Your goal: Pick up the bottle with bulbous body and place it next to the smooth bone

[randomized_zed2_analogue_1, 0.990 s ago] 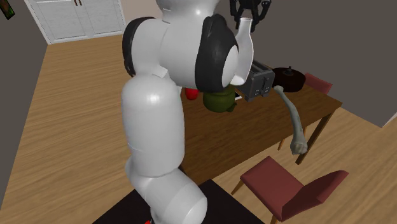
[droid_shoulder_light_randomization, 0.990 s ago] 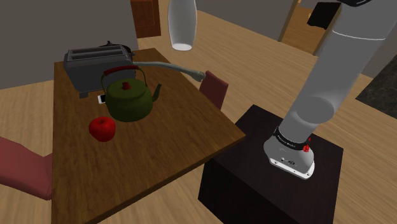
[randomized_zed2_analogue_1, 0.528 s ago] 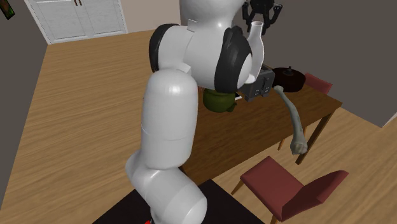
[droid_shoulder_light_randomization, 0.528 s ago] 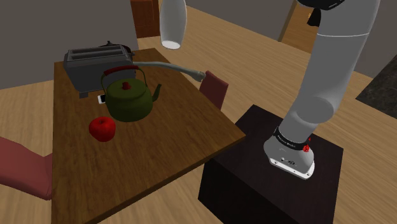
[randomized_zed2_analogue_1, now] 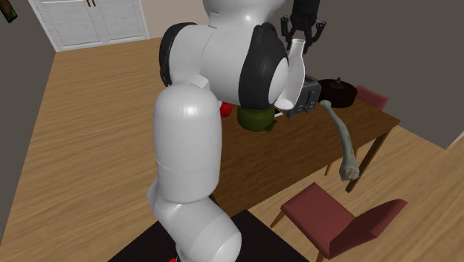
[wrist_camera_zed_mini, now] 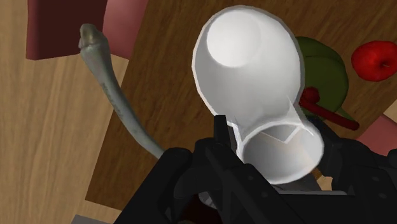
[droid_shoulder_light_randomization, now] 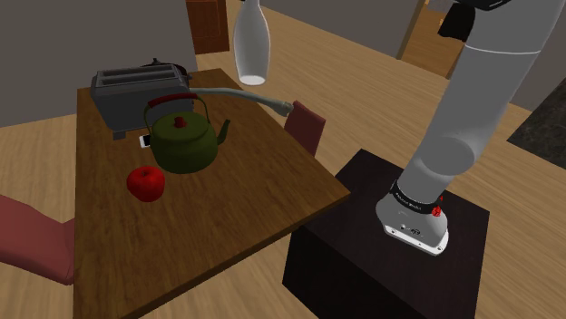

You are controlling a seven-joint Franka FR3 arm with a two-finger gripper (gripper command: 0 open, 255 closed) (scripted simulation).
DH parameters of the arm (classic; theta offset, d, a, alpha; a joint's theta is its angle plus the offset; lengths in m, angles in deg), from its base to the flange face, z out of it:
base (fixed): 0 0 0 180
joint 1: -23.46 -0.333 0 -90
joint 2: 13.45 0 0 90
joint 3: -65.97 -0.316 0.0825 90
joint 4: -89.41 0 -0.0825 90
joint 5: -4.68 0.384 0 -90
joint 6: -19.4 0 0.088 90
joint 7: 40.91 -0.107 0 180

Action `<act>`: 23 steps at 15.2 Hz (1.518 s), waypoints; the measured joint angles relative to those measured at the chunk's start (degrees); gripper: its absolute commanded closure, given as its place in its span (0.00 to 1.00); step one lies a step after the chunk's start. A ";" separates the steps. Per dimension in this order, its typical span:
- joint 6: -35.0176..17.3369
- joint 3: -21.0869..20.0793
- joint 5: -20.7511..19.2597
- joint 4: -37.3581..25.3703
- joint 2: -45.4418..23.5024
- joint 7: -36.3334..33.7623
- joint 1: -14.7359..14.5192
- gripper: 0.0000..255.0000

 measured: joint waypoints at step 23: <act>-19.99 0.39 1.43 26.24 6.34 1.18 0.74 1.00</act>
